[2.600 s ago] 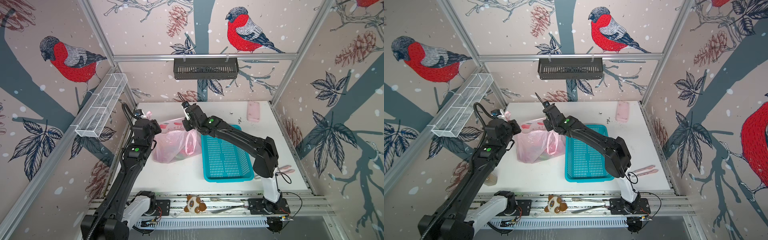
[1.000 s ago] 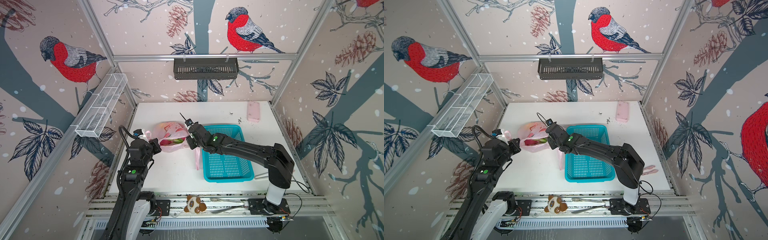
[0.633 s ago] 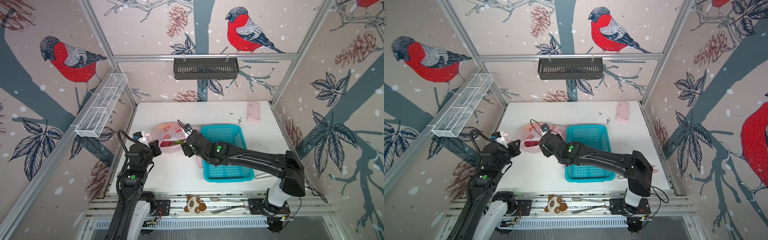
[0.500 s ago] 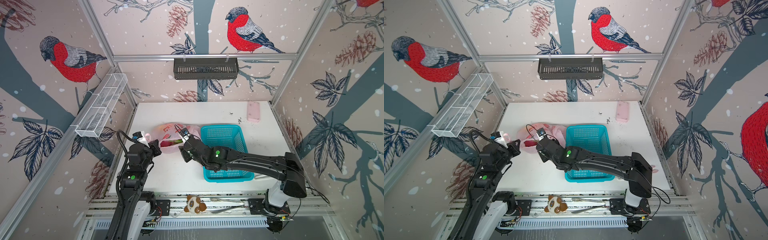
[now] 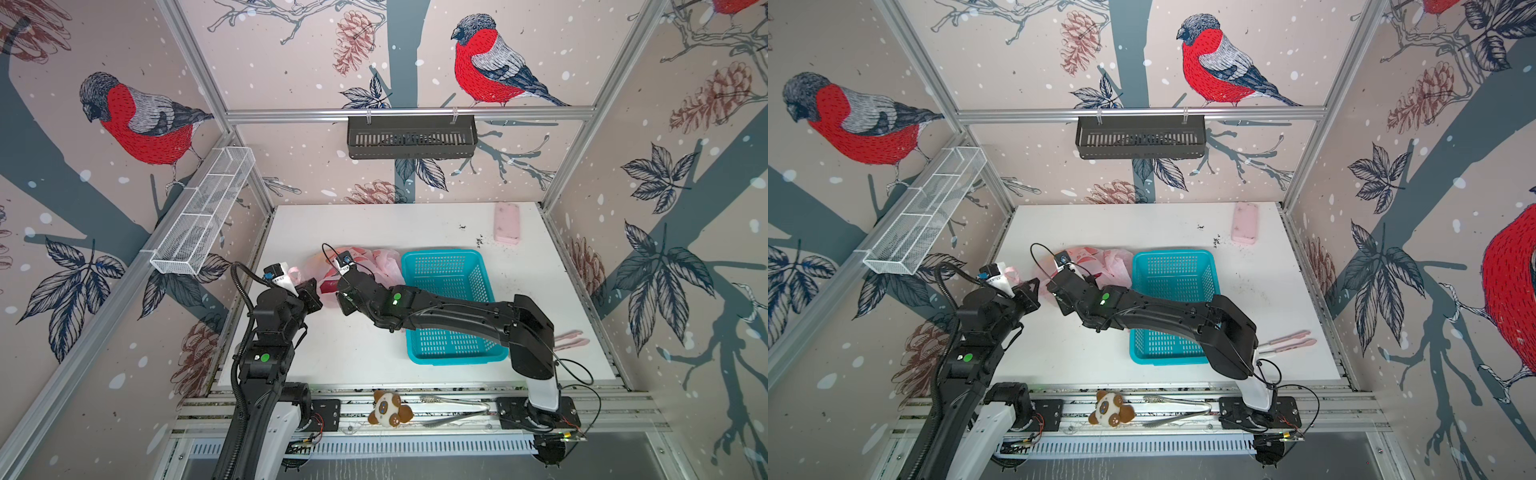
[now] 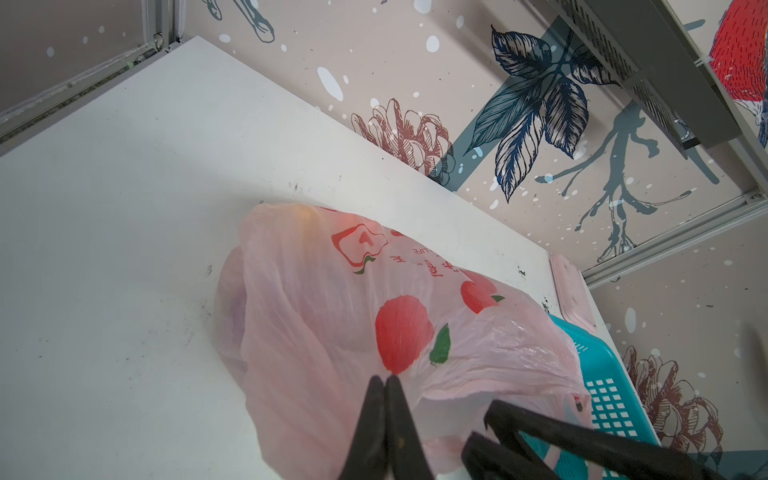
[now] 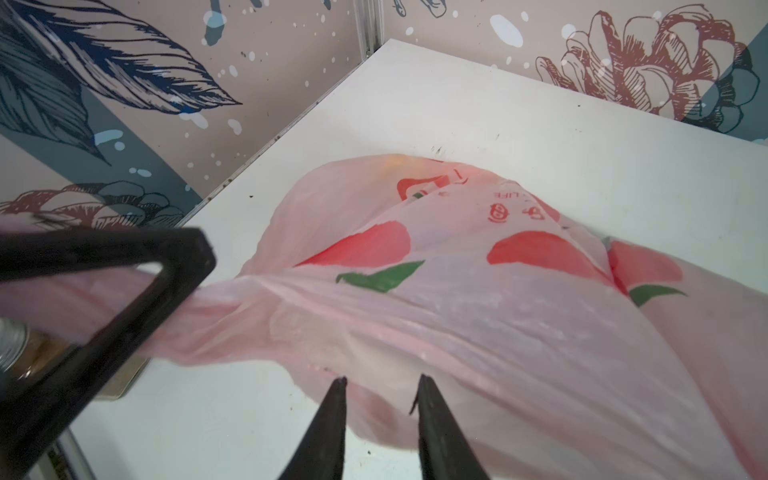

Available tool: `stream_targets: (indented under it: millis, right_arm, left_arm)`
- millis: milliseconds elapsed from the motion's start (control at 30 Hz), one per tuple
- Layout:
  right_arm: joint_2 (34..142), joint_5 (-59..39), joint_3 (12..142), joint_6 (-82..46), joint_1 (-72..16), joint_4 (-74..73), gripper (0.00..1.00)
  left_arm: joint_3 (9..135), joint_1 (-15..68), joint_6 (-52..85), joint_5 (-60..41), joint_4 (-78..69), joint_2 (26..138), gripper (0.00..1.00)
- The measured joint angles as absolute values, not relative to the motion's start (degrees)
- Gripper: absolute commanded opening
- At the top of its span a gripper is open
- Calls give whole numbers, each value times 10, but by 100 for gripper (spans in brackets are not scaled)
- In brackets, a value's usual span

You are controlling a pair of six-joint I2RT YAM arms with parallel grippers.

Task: Untie the knot of the plastic bag and take out the fruit

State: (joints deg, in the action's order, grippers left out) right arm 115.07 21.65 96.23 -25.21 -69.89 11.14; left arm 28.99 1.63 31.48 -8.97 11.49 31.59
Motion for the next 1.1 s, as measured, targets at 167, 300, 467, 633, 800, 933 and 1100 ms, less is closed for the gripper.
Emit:
stream_targets:
  millis: [167,300,467,633,800,933,1100]
  right_arm:
    - [1187,195,987,-249,-671,106,30]
    - [1198,176,979,-245,-658,103,30]
    - [1198,140,955,-237,-657,95,30]
    - [1196,116,930,-236,-656,81,30]
    - [1193,91,900,-238,-656,59,30]
    - [1192,77,876,-246,-656,51,30]
    - [1190,65,858,-256,-656,38,30]
  left_arm:
    - [284,16,315,-90,108,317,0]
    - [284,16,315,-90,95,326,0]
    - [288,16,316,-89,92,350,0]
    - [288,16,320,-90,79,369,3]
    - [289,16,326,-90,76,382,21]
    - [290,16,326,-90,76,384,31]
    - [292,16,325,-90,78,384,37]
